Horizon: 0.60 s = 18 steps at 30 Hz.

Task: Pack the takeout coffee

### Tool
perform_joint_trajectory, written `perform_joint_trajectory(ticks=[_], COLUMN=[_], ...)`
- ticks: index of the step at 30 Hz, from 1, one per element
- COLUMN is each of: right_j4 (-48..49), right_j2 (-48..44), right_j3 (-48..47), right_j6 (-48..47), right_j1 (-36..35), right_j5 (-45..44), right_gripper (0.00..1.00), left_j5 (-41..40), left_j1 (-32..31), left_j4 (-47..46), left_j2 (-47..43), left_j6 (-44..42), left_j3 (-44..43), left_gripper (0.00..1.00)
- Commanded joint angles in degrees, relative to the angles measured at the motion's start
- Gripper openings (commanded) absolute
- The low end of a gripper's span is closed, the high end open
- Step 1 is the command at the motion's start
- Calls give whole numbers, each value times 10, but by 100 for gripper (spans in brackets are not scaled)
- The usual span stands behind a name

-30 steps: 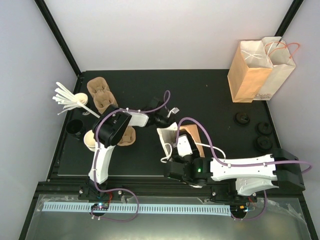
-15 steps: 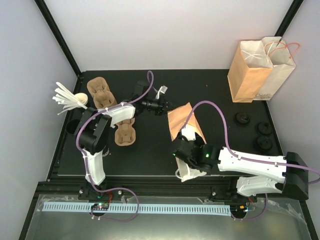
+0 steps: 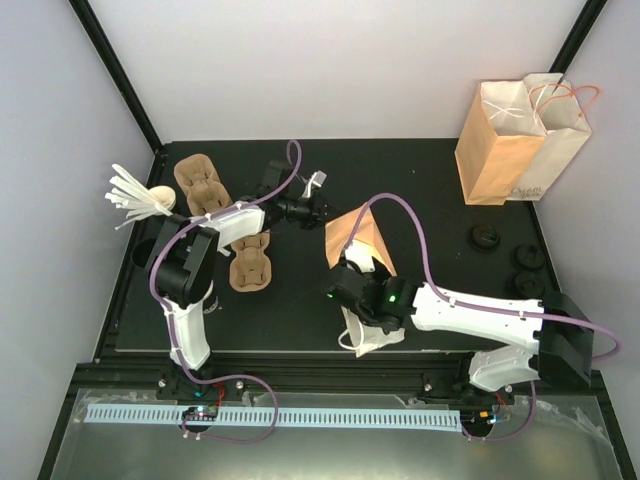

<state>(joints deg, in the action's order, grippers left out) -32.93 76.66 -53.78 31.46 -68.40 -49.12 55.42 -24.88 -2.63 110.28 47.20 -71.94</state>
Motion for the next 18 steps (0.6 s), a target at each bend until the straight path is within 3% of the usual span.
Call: perform_joint_trajectory(ticks=[1,13,18], right_j4=[48,73,31], right_j2=[58,149,196], right_j3=[-21,-80,-121], right_j6=[-72,-150,-192], right_j1=[20,58,53], right_j5=[67,172,136], right_gripper=[42,41,41], left_j5=[167,167,170], left_j1=[-45,-50,-51], left_j4=[34,71,69], left_j2=[3,-4,-13], left_j6=[-12,-27,-23], left_j3=[-20,-23,-26], left_gripper=[2,2,2])
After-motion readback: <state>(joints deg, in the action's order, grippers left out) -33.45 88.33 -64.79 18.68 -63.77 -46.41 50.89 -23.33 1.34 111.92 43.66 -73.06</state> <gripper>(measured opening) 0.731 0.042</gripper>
